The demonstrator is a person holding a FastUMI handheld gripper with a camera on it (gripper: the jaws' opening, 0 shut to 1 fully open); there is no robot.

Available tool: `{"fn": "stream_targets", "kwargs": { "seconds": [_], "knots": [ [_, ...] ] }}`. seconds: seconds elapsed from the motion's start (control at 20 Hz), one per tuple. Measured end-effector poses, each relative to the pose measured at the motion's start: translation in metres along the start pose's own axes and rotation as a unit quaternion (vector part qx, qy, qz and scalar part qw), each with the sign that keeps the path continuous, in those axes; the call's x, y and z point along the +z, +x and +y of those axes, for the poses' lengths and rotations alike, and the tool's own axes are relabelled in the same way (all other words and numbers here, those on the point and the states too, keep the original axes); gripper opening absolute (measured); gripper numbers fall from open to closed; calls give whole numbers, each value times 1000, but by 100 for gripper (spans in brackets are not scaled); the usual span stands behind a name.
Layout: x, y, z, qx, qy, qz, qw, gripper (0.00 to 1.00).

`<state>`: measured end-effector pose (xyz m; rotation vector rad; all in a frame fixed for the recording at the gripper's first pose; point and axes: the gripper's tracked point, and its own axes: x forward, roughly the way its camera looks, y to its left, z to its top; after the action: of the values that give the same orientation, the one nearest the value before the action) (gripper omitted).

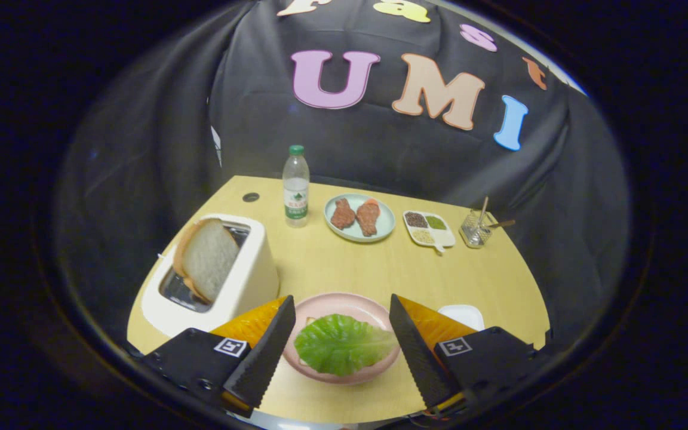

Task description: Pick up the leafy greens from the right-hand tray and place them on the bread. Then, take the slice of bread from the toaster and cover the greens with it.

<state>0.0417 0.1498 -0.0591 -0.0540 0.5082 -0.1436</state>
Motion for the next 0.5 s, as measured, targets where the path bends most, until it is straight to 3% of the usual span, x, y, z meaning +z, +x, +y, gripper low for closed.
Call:
{"fn": "stream_targets", "kwargs": {
  "seconds": [0.25,0.5],
  "knots": [
    [47,-17,74,34,9,16,999,99],
    [37,-6,128,49,-6,69,996,99]
  ]
}}
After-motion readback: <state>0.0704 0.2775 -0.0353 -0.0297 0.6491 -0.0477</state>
